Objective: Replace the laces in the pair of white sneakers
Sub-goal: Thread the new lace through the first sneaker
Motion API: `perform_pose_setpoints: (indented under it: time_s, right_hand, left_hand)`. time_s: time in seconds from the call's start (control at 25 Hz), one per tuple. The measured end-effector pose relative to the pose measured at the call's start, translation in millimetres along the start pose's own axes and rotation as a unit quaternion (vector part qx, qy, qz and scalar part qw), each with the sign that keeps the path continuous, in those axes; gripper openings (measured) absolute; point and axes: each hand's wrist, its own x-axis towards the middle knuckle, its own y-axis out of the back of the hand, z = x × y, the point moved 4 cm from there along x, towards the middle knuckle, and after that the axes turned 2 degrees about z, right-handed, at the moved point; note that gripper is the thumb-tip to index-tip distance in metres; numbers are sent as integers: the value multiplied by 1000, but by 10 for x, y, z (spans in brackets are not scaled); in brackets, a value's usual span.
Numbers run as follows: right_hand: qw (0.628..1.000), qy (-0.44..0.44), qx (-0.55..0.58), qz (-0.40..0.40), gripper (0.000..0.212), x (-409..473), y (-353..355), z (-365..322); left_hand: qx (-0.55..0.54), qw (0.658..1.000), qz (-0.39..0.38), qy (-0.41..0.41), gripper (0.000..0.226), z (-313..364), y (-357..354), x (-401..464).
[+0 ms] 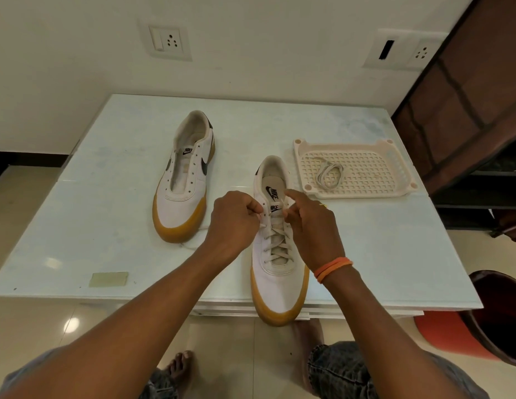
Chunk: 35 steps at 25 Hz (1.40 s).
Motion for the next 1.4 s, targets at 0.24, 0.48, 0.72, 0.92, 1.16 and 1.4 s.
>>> perform_pose_setpoints:
  time_s: [0.24, 0.48, 0.72, 0.92, 1.16, 1.4]
  right_hand:
    - [976, 93, -179, 85, 7, -50, 68, -141]
    - [983, 46, -169, 59, 12, -82, -122, -135]
    - [992, -84, 75, -56, 7, 92, -198, 21]
    - [988, -108, 100, -53, 6, 68, -229, 39]
    - [981, -135, 122, -67, 5, 81, -242, 71]
    - [994, -64, -44, -81, 45, 123, -22, 51]
  left_hand:
    - [-2, 1000, 8, 3, 19, -23, -27, 25]
    - [-62, 997, -3, 39, 15, -79, -57, 41]
    - [-192, 972, -46, 130, 13, -167, 9, 45]
    - [-191, 971, -73, 125, 14, -145, 10, 39]
    - [-111, 991, -57, 52, 11, -114, 4, 31]
    - [68, 997, -40, 0, 15, -3, 69, 82]
